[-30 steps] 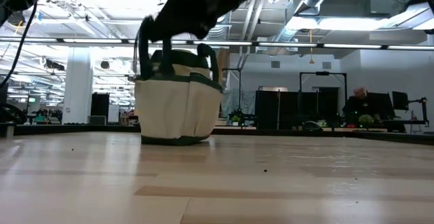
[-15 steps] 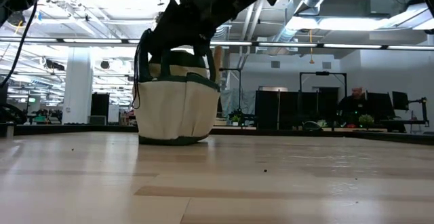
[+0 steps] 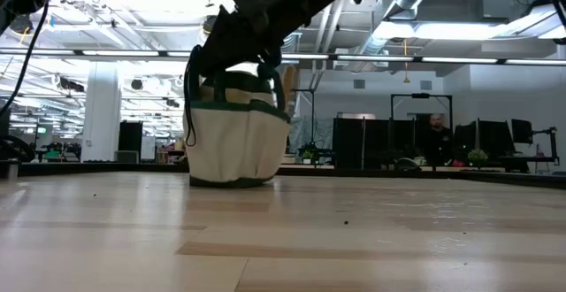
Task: Pick & Place Garden tools in Gardening bag
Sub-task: Put the green shear scissors into the green gardening bag
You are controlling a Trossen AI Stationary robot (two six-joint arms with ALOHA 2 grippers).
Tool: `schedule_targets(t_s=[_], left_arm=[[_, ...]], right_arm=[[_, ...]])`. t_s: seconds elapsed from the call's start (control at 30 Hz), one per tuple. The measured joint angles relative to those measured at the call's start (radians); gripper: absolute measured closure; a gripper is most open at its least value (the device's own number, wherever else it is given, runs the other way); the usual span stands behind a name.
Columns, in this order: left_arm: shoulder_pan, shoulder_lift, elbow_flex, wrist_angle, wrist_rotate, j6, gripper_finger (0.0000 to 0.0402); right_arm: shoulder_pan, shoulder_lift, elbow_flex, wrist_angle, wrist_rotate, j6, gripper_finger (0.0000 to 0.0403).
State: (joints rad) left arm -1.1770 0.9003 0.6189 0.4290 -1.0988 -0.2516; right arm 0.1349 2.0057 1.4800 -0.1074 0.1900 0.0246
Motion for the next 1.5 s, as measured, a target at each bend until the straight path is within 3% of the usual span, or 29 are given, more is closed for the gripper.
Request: schedule_targets(t_s=[1.07, 1.27, 1.5], left_arm=[[0.000, 0.000, 0.000, 0.007, 0.001, -0.001, 0.0399], [0.000, 0.000, 0.000, 0.007, 0.001, -0.001, 0.0399], [0.000, 0.000, 0.000, 0.007, 0.001, -0.001, 0.0399]], right_arm=[[-0.020, 0.014, -0.044, -0.008, 0.015, 0.108, 0.0331], [-0.020, 0.007, -0.032, -0.018, -0.011, 0.103, 0.0292], [-0.018, -0.010, 0.031, -0.093, -0.035, 0.043, 0.0200]])
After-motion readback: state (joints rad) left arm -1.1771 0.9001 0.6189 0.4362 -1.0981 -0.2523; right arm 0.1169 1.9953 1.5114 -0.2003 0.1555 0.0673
